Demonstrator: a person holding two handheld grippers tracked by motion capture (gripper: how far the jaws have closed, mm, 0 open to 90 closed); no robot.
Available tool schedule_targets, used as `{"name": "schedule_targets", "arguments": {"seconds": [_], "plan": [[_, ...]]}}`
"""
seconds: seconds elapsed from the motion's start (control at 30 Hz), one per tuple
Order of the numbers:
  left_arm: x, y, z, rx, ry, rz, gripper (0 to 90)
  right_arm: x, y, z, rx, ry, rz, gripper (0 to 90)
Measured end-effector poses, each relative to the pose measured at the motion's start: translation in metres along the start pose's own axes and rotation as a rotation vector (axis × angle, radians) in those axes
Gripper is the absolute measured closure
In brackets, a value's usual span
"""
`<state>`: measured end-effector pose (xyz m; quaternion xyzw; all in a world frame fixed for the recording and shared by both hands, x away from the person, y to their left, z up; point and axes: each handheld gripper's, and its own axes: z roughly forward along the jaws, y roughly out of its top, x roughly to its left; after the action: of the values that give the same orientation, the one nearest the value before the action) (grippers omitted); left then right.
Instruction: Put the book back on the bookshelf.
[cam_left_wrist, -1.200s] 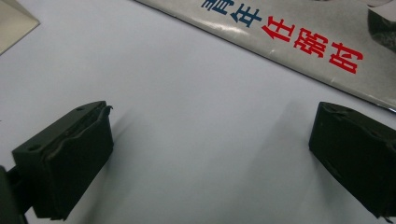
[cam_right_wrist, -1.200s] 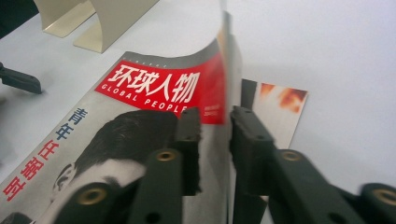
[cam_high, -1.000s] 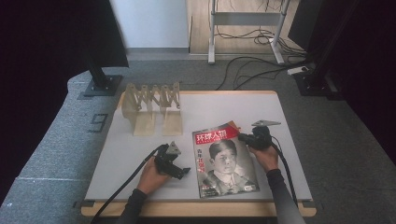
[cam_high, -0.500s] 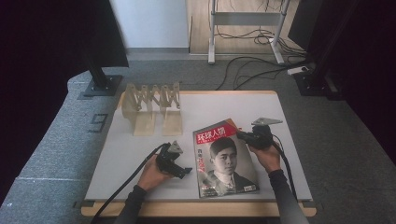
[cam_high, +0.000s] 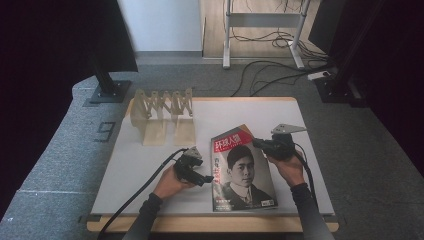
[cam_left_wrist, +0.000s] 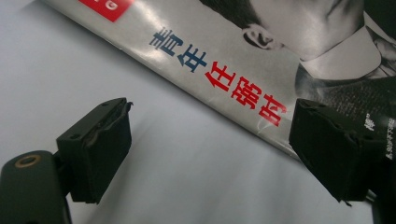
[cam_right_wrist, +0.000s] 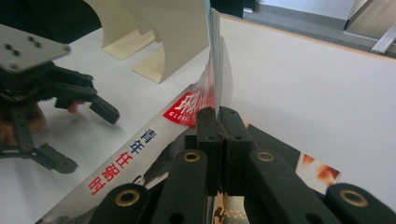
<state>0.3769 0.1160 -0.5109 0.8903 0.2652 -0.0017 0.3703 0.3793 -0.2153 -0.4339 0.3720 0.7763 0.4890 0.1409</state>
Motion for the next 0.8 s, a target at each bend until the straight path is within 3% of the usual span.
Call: {"name": "schedule_targets", "arguments": {"seconds": [0.13, 0.37, 0.53, 0.57, 0.67, 0.8], "plan": [[0.001, 0.001, 0.003, -0.003, -0.023, -0.014, 14.1, 0.005, 0.005, -0.007, -0.020, 0.008, -0.010, 87.2], [-0.002, 0.009, 0.007, 0.003, -0.048, 0.000, 14.5, 0.012, 0.012, -0.017, -0.050, 0.021, -0.036, 87.2], [0.002, 0.011, 0.018, 0.017, -0.099, -0.013, 16.1, 0.017, 0.015, -0.023, -0.068, 0.034, -0.055, 87.2], [0.002, 0.012, 0.021, 0.011, -0.127, -0.009, 16.3, 0.018, 0.016, -0.024, -0.072, 0.038, -0.061, 87.2], [0.002, 0.015, 0.023, 0.006, -0.167, -0.002, 25.3, 0.020, 0.017, -0.024, -0.073, 0.044, -0.072, 87.2], [0.002, 0.016, 0.023, 0.019, -0.174, -0.018, 33.5, 0.021, 0.016, -0.023, -0.071, 0.050, -0.083, 87.2]]}}
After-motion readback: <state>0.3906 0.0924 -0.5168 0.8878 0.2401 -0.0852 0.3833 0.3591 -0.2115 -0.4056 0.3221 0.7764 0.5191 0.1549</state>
